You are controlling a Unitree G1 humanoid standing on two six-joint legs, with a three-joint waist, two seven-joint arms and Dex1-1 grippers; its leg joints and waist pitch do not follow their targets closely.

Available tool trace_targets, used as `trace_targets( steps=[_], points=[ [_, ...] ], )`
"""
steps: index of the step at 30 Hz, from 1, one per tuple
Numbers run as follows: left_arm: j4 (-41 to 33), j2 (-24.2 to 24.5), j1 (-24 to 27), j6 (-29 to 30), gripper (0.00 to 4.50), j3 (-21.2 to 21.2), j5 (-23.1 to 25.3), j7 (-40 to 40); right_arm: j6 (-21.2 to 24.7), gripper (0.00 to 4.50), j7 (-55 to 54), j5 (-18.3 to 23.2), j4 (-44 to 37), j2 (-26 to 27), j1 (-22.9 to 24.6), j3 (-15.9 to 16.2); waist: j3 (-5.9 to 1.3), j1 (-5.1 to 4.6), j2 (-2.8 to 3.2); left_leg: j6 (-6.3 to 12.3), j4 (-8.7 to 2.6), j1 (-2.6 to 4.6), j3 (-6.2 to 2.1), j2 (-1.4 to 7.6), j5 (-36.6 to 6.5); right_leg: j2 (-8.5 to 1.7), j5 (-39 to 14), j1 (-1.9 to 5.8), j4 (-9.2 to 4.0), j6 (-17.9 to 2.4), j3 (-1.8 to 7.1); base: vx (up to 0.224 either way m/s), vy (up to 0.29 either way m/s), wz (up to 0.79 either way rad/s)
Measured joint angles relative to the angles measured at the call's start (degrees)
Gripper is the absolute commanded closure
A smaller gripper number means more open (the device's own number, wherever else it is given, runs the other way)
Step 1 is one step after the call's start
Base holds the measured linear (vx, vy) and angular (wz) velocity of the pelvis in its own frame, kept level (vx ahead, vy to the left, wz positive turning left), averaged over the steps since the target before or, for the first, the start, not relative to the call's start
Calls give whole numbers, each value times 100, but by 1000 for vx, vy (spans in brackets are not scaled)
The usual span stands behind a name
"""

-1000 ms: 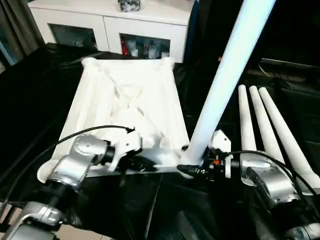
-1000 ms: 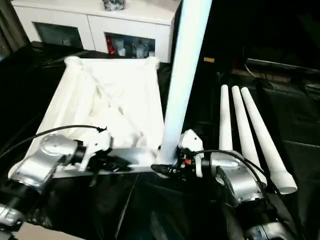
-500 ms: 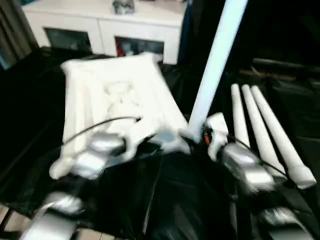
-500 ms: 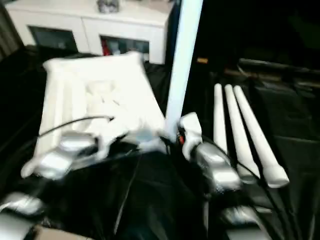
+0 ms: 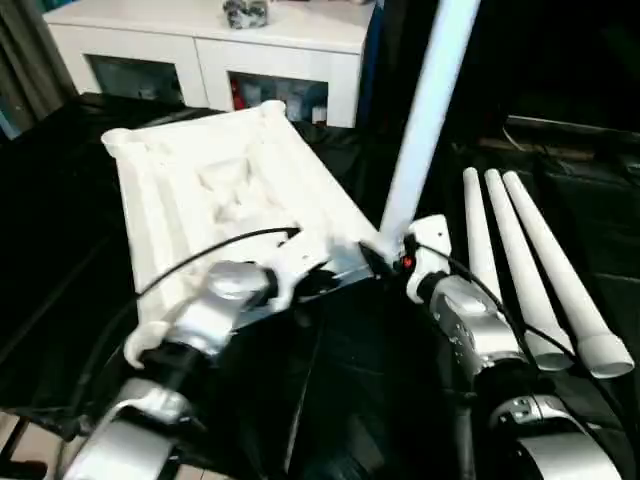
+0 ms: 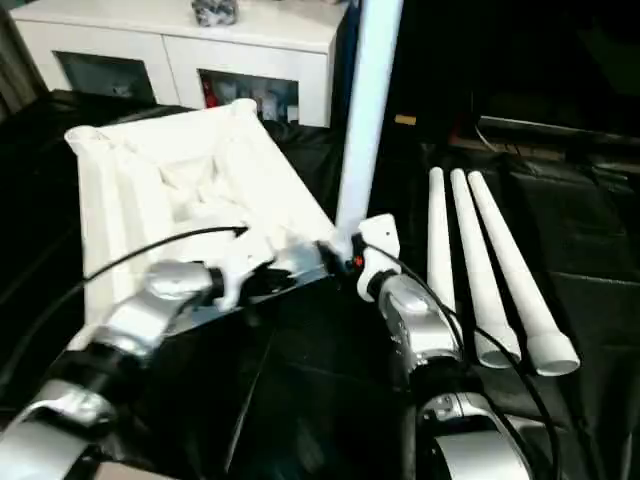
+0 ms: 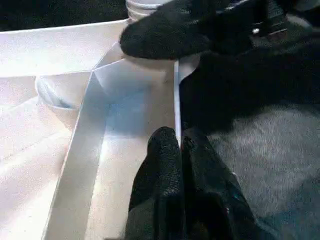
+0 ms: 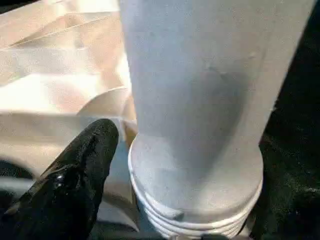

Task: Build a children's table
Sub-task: Rotate leg to tighten

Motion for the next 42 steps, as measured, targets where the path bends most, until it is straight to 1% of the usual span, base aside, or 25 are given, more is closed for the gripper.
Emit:
trace_targets(
  steps=[3,5,6,10,12,14,16,17,19,23,25,28,32,34,35,38,41,42],
  points=[
    [-133,241,112,-115,450,4,-143,-499,-49,58,812,77,-277,-263,218,160,2,21,3,1,1,-2,1,3,1,0,-3,-1,-5,1,-1,0,0,0],
    [-316,488,237,-142,450,0,-321,-1006,38,58,1591,228,-656,-547,427,396,3,47,2,9,5,-2,2,3,5,0,-7,-4,-10,2,-1,0,0,0],
    [-348,568,254,-152,450,-2,-375,-1182,73,58,1850,272,-768,-634,475,477,4,55,2,41,8,-1,3,3,24,0,-9,-7,-11,3,0,0,0,0],
    [-400,784,307,-271,450,-34,-512,-1661,259,58,2558,312,-1135,-899,597,651,8,80,-5,50,11,-4,9,5,27,0,-9,-14,-12,2,-1,0,0,0],
    [-456,969,379,-365,450,-47,-589,-1920,329,90,3000,343,-1352,-1107,658,820,11,92,-10,50,12,-4,10,9,27,0,-10,-14,-11,1,-4,0,0,0],
    [-493,1058,428,-392,450,-53,-640,-2120,457,93,3270,379,-1471,-1219,678,907,12,98,-11,49,12,-3,13,11,27,0,-10,-14,-10,1,-4,0,0,0],
    [-547,1146,480,-393,450,-60,-698,-2289,551,119,3468,419,-1644,-1307,757,977,12,106,-15,49,12,-2,16,14,27,0,-11,-13,-10,3,-5,0,0,0],
    [-566,1185,498,-393,450,-62,-728,-2356,578,119,3540,428,-1716,-1321,791,996,13,106,-16,49,12,-2,17,15,27,0,-11,-13,-10,3,-5,0,0,0],
    [-589,1219,522,-391,450,-66,-757,-2464,667,138,3634,433,-1829,-1377,817,1055,13,107,-16,48,13,-2,21,15,27,0,-11,-13,-11,3,-4,0,0,0],
    [-642,1226,545,-316,450,-56,-764,-2505,782,161,3619,435,-1915,-1296,864,1074,14,106,-27,48,13,-1,23,17,27,0,-11,-13,-11,3,-4,0,0,0],
    [-671,1190,545,-261,450,-55,-764,-2427,800,164,3486,432,-1908,-1205,888,989,16,102,-35,47,14,0,23,18,28,0,-11,-12,-8,3,-4,0,0,0],
    [-587,1056,467,-165,450,-8,-642,-1947,805,168,2721,431,-1644,-829,878,675,12,61,-49,20,18,3,23,18,14,0,-9,-6,-2,2,-3,0,0,0],
    [-338,608,258,147,450,67,-461,-1096,629,169,1300,249,-983,-412,509,384,11,-29,-49,7,18,7,25,17,22,0,-1,4,-8,-5,1,0,0,0],
    [-251,396,179,287,450,103,-364,-705,572,170,604,198,-658,-178,319,254,10,-59,-49,2,17,10,25,17,25,0,0,9,-2,-5,2,0,0,0],
    [-176,219,116,358,450,138,-270,-382,532,170,47,146,-410,13,149,134,10,-68,-49,-2,17,10,24,17,27,0,0,6,0,-2,0,0,0,0],
    [-103,-35,42,460,450,135,-133,52,485,170,-704,30,-125,210,-66,34,3,-60,-37,-3,12,10,23,17,28,0,-1,8,0,-1,0,0,0,0],
    [-74,-157,33,306,450,58,37,322,225,170,-1135,-47,106,367,-140,-96,-3,-46,-28,-3,8,8,23,17,27,0,1,9,-1,-4,0,0,0,0],
    [-70,-164,33,264,450,44,55,364,148,135,-1182,-55,166,392,-156,-124,-4,-42,-29,-2,9,6,23,17,28,0,1,9,-1,-4,-1,0,0,0]
  ],
)
